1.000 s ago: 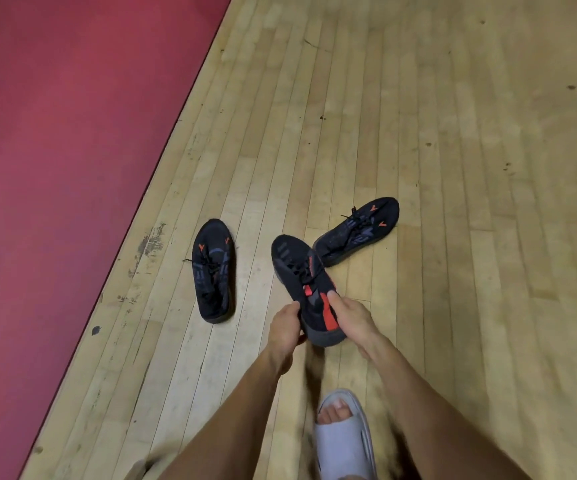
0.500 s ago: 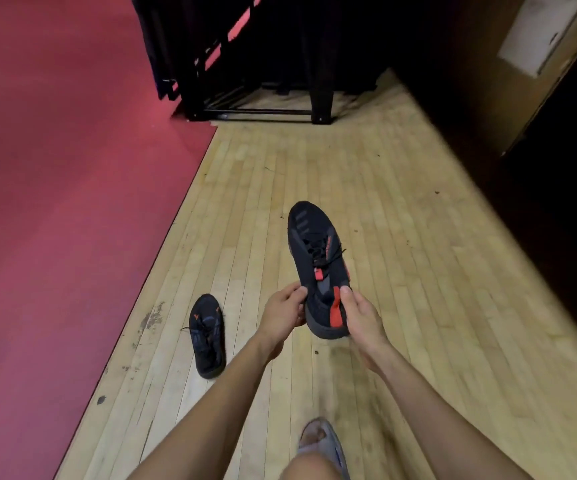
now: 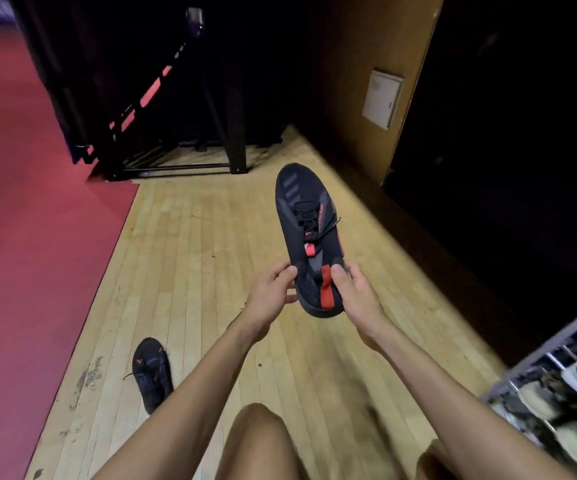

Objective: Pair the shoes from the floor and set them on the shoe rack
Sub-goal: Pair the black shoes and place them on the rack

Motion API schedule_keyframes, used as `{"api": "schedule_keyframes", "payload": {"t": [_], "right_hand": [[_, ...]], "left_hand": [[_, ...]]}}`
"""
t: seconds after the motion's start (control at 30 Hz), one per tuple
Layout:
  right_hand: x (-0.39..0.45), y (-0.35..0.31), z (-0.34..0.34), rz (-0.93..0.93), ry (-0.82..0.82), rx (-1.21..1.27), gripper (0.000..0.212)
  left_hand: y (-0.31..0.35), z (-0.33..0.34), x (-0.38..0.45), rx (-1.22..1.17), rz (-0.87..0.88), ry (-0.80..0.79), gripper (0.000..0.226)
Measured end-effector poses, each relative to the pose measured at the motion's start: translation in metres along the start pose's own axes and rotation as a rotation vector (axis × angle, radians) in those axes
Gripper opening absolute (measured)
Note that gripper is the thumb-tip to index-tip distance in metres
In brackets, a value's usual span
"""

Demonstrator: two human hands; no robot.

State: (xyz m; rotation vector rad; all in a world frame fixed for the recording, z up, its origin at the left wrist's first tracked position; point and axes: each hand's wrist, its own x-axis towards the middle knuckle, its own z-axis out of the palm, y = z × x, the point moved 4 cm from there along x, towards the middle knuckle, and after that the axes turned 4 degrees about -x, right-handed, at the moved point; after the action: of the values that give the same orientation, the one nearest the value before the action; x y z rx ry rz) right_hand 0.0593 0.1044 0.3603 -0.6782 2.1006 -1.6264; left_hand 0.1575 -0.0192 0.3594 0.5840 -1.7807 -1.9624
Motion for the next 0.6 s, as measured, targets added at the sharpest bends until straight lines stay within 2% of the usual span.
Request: {"api": "schedule_keyframes", "payload": {"t": [0.13, 0.27, 0.6], "right_hand": [[-0.029, -0.014, -0.054, 0.012, 0.095, -0.021, 0.050], [-0.061, -0.023, -0.111, 0.014, 0.214, -0.011, 0.030], [-0.127, -0.009, -0.250, 0.031, 0.544, -0.053, 0.043]], "left_hand": [[0.027, 0.054, -0.015, 0.026, 0.051, -0.110, 0.031], [0.047, 0.114, -0.029, 0.018, 0.111, -0.226, 0.033], [0.046, 0.266, -0.055, -0.050, 0.125, -0.376, 0.033]]}}
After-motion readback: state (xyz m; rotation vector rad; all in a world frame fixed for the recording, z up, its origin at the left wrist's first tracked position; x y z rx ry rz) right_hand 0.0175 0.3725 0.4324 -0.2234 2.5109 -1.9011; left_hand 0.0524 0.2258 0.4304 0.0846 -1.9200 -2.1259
